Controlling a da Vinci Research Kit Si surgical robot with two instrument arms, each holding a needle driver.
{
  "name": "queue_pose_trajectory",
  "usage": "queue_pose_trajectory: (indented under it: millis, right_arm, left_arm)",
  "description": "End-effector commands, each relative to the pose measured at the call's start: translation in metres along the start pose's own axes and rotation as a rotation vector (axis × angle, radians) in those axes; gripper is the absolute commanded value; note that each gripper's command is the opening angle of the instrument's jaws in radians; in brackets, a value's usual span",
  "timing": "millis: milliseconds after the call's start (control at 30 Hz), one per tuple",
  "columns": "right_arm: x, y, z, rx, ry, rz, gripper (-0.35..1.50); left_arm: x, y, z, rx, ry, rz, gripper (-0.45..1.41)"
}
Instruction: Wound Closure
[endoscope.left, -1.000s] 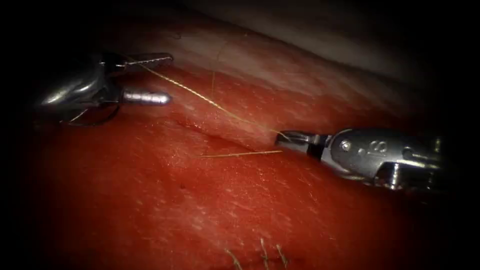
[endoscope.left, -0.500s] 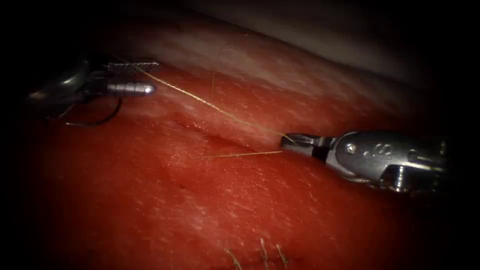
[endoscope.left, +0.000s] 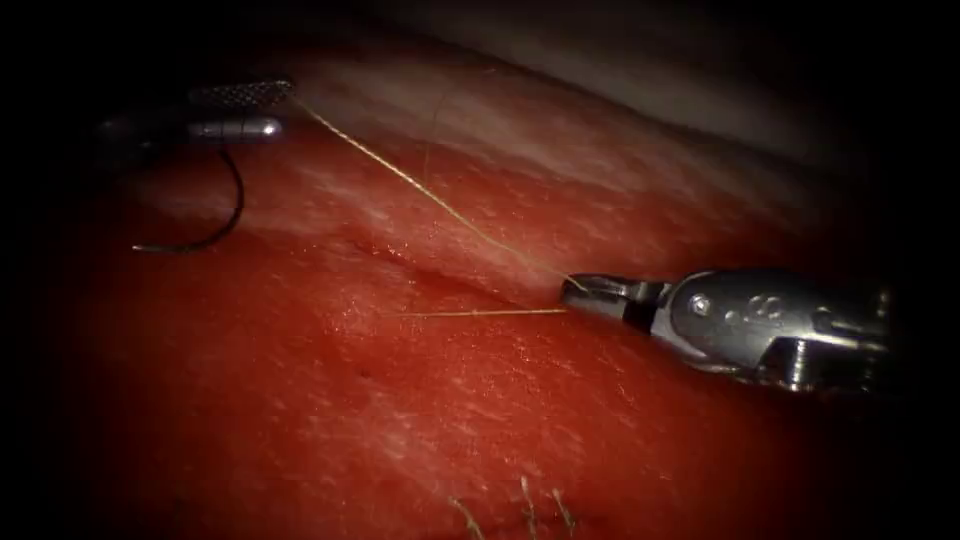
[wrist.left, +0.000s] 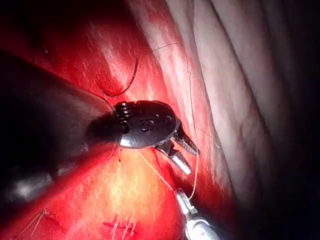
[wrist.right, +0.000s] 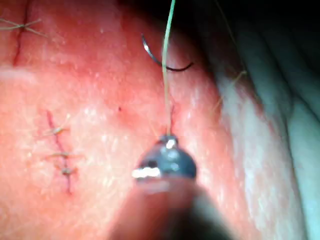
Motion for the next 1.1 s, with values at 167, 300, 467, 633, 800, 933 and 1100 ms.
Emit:
queue_pose_trajectory:
  millis: [167,300,467,633,800,933,1100]
  right_arm:
    - [0.0008,-0.0004,0.0015,-0.003,0.004,0.002,-0.35]
    - [0.001,-0.0009,0.0023,0.0,0.005,0.002,-0.35]
    - [0.0007,-0.0011,0.003,0.001,-0.003,-0.001,-0.35]
    - [0.0008,-0.002,0.0041,0.01,-0.008,0.004,-0.35]
    - [0.0008,-0.0024,0.0049,0.019,-0.015,0.002,-0.35]
    - [0.0008,-0.0024,0.005,0.021,-0.014,0.002,-0.35]
    - [0.0008,-0.0025,0.005,0.021,-0.014,0.002,-0.35]
  left_arm:
    - [-0.0012,-0.0001,0.0013,-0.005,0.005,-0.046,0.44]
    - [-0.0012,-0.0001,0.0014,-0.014,0.024,-0.08,0.5]
    - [-0.0011,-0.0002,0.0013,-0.031,0.065,-0.148,0.5]
    - [-0.0011,-0.0003,0.0015,-0.029,0.095,-0.281,0.47]
    - [-0.0011,-0.0004,0.0017,0.015,0.128,-0.336,0.31]
    - [-0.0011,-0.0004,0.0017,0.074,0.145,-0.384,0.1]
    - [-0.0018,-0.0001,0.0015,0.096,0.15,-0.423,-0.35]
